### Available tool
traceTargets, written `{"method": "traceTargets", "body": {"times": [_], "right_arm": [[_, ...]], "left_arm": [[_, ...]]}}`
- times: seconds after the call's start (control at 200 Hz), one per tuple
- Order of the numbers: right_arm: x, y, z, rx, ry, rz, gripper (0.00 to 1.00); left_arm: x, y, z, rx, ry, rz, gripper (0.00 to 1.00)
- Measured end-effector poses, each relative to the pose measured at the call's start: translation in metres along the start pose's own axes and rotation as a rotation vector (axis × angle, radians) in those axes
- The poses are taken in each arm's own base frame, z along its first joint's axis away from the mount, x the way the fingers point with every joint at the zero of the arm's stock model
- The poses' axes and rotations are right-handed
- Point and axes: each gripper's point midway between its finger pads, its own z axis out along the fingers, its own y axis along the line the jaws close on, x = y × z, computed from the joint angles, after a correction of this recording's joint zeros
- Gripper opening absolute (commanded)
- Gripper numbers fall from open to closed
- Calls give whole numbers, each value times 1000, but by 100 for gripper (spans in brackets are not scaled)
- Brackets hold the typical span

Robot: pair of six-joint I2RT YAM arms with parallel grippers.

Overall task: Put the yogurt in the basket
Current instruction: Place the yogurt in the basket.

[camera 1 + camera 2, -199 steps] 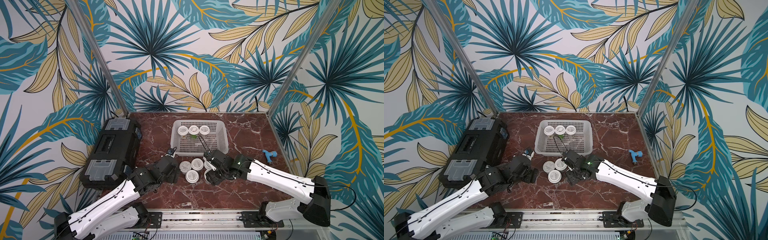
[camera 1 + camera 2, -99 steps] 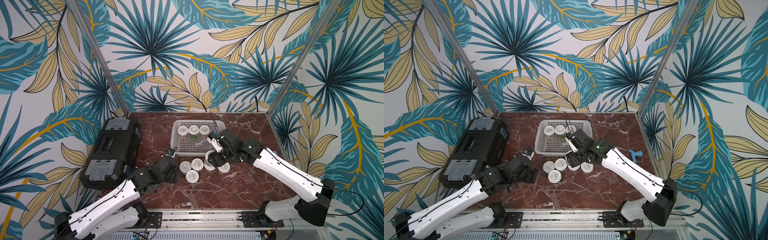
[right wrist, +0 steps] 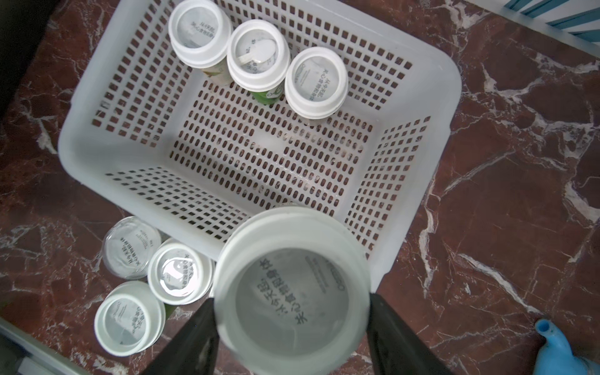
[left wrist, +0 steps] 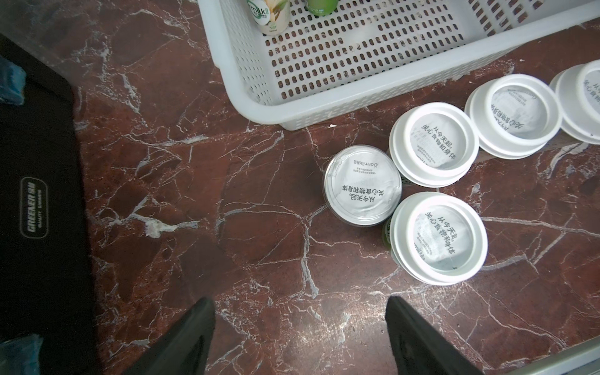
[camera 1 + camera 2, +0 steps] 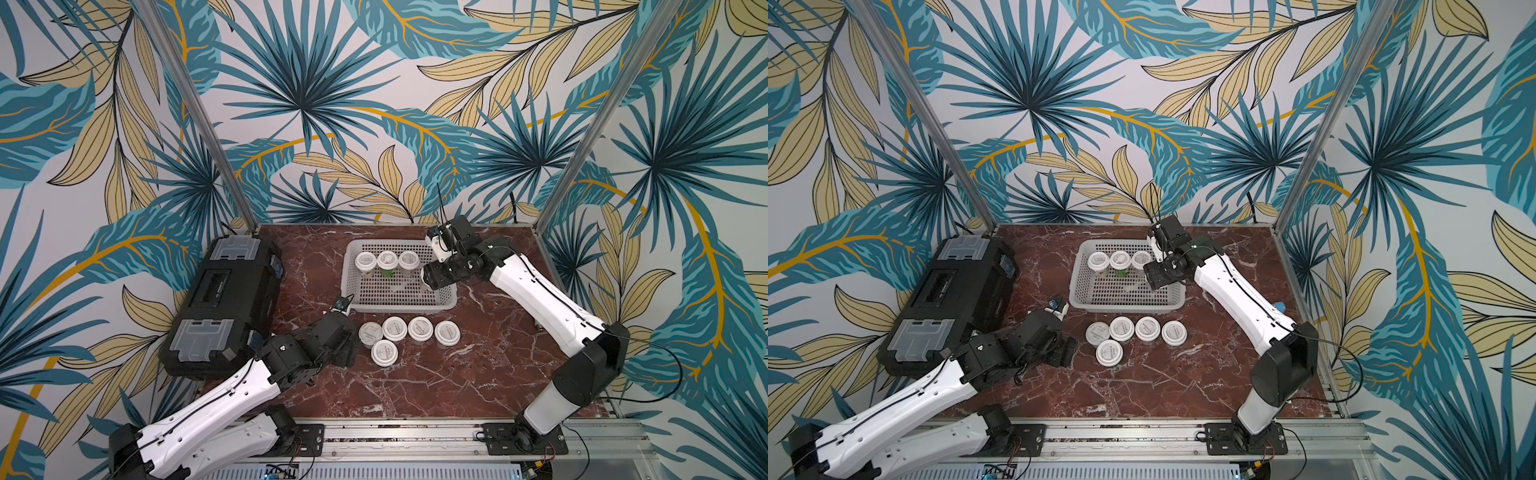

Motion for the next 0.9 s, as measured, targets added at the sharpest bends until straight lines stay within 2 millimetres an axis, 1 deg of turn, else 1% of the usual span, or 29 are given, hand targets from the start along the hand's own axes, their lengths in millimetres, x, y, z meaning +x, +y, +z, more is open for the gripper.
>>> {"method": "traceTargets", "body": {"times": [0.165, 0.486, 0.706, 0.902], "right_arm": [[-11, -19, 26, 39, 29, 25, 70], [-40, -50, 65, 90, 27, 49, 70], [-44, -63, 95, 107, 43, 59, 70], [-49, -73, 112, 119, 29, 75, 70]], "left_arm": [[0, 0, 1, -2, 4, 5, 87], [0, 0, 1, -2, 5, 6, 87], [0, 0, 1, -9, 18, 12, 87], [-3, -1, 0, -12, 25, 19, 87]]}}
